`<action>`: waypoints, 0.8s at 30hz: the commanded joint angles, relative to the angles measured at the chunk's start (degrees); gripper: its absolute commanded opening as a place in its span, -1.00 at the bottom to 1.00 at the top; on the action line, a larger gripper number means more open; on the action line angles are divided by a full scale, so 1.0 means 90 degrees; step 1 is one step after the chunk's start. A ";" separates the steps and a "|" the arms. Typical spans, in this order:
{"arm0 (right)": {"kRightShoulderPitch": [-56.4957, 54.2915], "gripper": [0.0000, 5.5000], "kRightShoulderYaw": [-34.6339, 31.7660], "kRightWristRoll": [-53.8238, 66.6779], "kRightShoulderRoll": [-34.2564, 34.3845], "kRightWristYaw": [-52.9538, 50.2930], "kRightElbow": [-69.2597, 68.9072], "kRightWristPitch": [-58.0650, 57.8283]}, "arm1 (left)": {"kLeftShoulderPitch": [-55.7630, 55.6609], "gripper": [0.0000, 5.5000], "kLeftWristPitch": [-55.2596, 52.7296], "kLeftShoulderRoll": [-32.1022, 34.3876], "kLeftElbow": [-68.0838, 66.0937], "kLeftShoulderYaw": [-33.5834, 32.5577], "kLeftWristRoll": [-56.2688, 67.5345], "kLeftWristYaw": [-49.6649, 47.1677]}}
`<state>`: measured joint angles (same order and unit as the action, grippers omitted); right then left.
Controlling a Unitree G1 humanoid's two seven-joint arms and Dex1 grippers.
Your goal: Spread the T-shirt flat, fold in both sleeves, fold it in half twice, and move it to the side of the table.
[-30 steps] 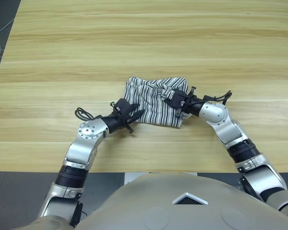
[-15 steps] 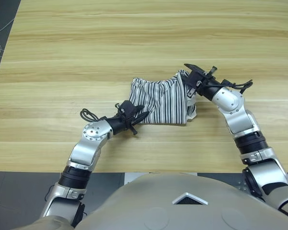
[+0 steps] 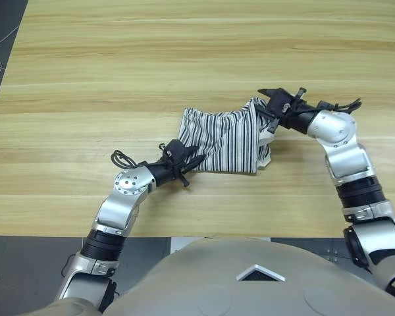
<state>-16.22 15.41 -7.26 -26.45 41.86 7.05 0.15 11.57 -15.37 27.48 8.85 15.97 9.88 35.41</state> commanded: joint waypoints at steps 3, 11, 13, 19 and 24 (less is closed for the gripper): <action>-0.0459 -0.43 -0.0324 0.0423 -0.0639 0.0828 -0.0189 -0.0411 | 0.0343 -0.49 -0.0371 0.0076 -0.0329 0.0171 -0.0246 -0.0036; -0.0582 -0.08 -0.0210 0.0471 -0.1324 0.1691 0.0278 -0.0269 | 0.0305 -0.51 -0.0364 0.0029 -0.0325 0.0068 -0.0198 -0.0066; -0.0661 0.04 -0.0271 0.0518 -0.1233 0.1624 0.0448 -0.0292 | 0.0309 -0.51 -0.0357 0.0012 -0.0327 0.0060 -0.0197 -0.0079; -0.0716 0.12 -0.0634 0.1108 -0.0819 0.1494 0.0500 -0.0607 | 0.0302 -0.51 -0.0347 0.0020 -0.0333 0.0017 -0.0200 -0.0069; -0.0623 0.12 -0.1159 0.2890 0.0043 0.1324 -0.0900 -0.2217 | 0.0308 -0.51 -0.0360 0.0022 -0.0301 0.0024 -0.0212 -0.0064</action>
<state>-22.03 5.58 14.10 -28.20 54.02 4.07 -14.73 11.92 -15.37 26.83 8.97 15.48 9.90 35.36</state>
